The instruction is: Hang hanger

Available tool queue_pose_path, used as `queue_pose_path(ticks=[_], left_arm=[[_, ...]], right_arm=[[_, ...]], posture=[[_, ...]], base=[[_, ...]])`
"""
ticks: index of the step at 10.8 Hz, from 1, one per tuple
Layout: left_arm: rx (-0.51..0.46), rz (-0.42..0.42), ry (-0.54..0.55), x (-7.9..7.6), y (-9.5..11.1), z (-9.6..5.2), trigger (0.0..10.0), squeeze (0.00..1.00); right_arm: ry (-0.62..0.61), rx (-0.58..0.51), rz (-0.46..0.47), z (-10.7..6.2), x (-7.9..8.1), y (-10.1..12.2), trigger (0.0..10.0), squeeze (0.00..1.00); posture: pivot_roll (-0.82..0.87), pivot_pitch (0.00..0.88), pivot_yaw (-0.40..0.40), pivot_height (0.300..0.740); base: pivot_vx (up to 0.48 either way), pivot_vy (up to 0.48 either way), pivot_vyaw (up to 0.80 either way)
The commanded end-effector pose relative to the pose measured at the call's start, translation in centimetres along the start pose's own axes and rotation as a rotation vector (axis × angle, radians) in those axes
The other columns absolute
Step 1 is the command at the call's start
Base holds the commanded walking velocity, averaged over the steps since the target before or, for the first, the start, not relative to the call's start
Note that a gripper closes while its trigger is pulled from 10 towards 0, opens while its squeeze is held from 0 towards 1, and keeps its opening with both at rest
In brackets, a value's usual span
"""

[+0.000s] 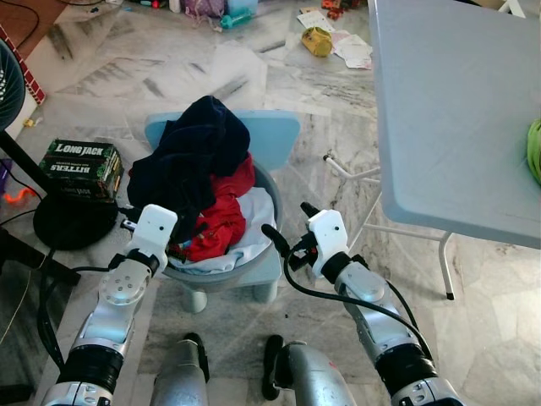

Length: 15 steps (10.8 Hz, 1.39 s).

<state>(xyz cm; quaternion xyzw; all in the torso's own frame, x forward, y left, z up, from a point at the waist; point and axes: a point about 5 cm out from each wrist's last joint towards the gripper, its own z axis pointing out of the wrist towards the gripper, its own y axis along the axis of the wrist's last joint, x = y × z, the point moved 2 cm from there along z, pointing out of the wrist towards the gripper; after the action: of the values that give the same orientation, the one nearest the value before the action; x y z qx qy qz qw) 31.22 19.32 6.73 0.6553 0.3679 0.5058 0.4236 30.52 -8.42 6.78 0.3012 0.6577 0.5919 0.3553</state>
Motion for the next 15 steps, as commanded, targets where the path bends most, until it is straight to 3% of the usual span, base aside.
queue_pose_path(ticks=[1, 2, 4, 5, 6, 7, 8, 11, 12, 13, 14, 15], left_arm=[[-0.025, 0.007, -0.001, -0.2, 0.5, 0.0, 0.0, 0.0], [-0.061, 0.021, 0.005, -0.2, 1.2, 0.2, 0.0, 0.0], [-0.211, 0.189, 0.104, 0.4, 3.8, 0.2, 0.0, 0.0], [-0.278, 0.206, 0.153, 0.8, 5.2, 0.2, 0.0, 0.0], [-0.407, 0.316, 0.143, 0.3, 7.6, 0.3, 0.0, 0.0], [-0.471, 0.341, 0.139, -0.5, 8.7, 0.5, 0.0, 0.0], [-0.476, 0.334, 0.137, -0.5, 8.8, 0.6, 0.0, 0.0], [-0.379, 0.159, 0.248, 1.6, 7.0, 1.0, 0.0, 0.0], [-0.24, 0.024, 0.3, 2.4, 4.6, 0.8, 4.2, 0.0], [-0.215, 0.049, 0.295, 2.2, 4.1, 0.3, 9.0, 0.0], [-0.218, 0.058, 0.268, 1.7, 3.8, -0.3, 10.0, 0.0], [-0.203, 0.035, 0.274, 1.7, 3.4, -1.0, 10.0, 0.0]], right_arm=[[-0.007, 0.018, -0.005, -0.5, -0.2, -0.3, 10.0, 0.0], [-0.014, 0.021, -0.009, -0.4, -0.3, -0.3, 10.0, 0.0], [-0.042, 0.024, -0.006, -0.3, -0.6, -0.4, 10.0, 0.0], [-0.059, 0.026, -0.002, -0.3, -0.8, -0.5, 10.0, 0.0], [-0.06, 0.026, -0.005, 0.0, -0.8, -0.4, 10.0, 0.0], [-0.067, 0.026, -0.009, 0.4, -0.9, -0.4, 10.0, 0.0], [-0.072, 0.027, -0.01, 0.6, -0.9, -0.4, 10.0, 0.0], [-0.146, 0.033, 0.022, 0.2, -1.6, -1.0, 10.0, 0.0], [-0.207, 0.001, 0.059, -0.1, -2.3, -0.7, 10.0, 0.0], [-0.24, -0.029, 0.093, -0.1, -2.9, -0.3, 10.0, 0.0], [-0.27, -0.062, 0.105, -0.1, -3.5, 0.4, 10.0, 0.0], [-0.328, -0.117, 0.148, -0.2, -4.5, 1.3, 10.0, 0.0]], posture=[[0.07, 0.212, -0.113, 0.74], [0.08, 0.21, -0.114, 0.74], [0.08, 0.197, -0.117, 0.74], [0.09, 0.191, -0.118, 0.74], [0.1, 0.172, -0.122, 0.74], [0.11, 0.157, -0.12, 0.74], [0.11, 0.135, -0.12, 0.74], [0.1, 0.105, -0.115, 0.74], [0.09, 0.1, -0.103, 0.74], [0.09, 0.107, -0.097, 0.74], [0.09, 0.106, -0.098, 0.74], [0.1, 0.104, -0.101, 0.74]], base=[[0.0, 0.0, 0.0], [0.0, 0.0, 0.0], [0.0, 0.0, 0.0], [0.0, 0.0, 0.0], [0.0, 0.0, 0.0], [0.0, 0.0, 0.0], [0.0, 0.0, 0.0], [0.0, 0.0, 0.0], [0.0, 0.0, 0.0], [0.0, 0.0, 0.0], [0.0, 0.0, 0.0], [0.0, 0.0, 0.0]])
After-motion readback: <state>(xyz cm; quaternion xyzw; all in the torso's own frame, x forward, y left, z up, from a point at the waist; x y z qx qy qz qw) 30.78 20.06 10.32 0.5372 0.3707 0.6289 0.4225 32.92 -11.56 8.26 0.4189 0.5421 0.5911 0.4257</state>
